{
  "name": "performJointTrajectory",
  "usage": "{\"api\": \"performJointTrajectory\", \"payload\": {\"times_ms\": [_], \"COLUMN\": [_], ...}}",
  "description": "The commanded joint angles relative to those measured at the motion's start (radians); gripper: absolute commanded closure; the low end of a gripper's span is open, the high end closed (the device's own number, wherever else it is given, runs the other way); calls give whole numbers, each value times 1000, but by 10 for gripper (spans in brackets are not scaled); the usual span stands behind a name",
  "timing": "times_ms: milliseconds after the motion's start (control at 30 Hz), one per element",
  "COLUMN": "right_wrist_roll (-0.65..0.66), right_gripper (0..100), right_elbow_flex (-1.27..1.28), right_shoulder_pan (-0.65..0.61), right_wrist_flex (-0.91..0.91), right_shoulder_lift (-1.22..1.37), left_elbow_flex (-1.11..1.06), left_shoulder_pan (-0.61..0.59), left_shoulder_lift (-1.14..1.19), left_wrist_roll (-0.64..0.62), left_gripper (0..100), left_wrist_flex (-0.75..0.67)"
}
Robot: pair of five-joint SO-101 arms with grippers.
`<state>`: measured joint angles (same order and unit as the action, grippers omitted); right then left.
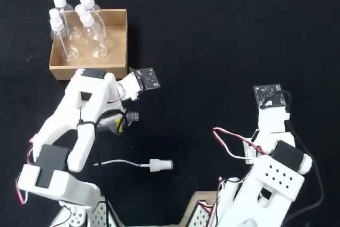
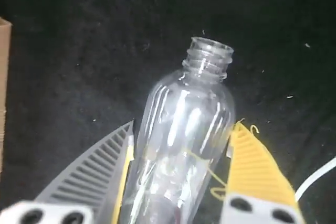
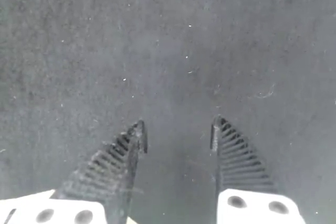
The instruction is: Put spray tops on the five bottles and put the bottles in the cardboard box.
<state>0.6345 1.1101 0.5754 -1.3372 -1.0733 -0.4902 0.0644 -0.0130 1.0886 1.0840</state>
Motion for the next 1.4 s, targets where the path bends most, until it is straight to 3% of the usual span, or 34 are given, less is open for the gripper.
{"api": "performJointTrajectory", "payload": {"times_ms": [0, 600, 1000, 1367], "right_wrist_roll": [-3, 5, 2, -2], "right_gripper": [793, 793, 793, 793], "right_elbow_flex": [-4, 12, 12, 12], "right_shoulder_pan": [18, 18, 18, 18], "right_wrist_flex": [15, 20, 20, 18], "right_shoulder_lift": [-18, -22, -22, -22], "left_elbow_flex": [50, 65, 62, 54], "left_shoulder_pan": [30, 105, 13, 8], "left_shoulder_lift": [18, 80, 80, 89], "left_wrist_roll": [-32, -149, -146, -130], "left_gripper": [717, 717, 717, 722], "left_wrist_flex": [-2, -100, -104, -106]}}
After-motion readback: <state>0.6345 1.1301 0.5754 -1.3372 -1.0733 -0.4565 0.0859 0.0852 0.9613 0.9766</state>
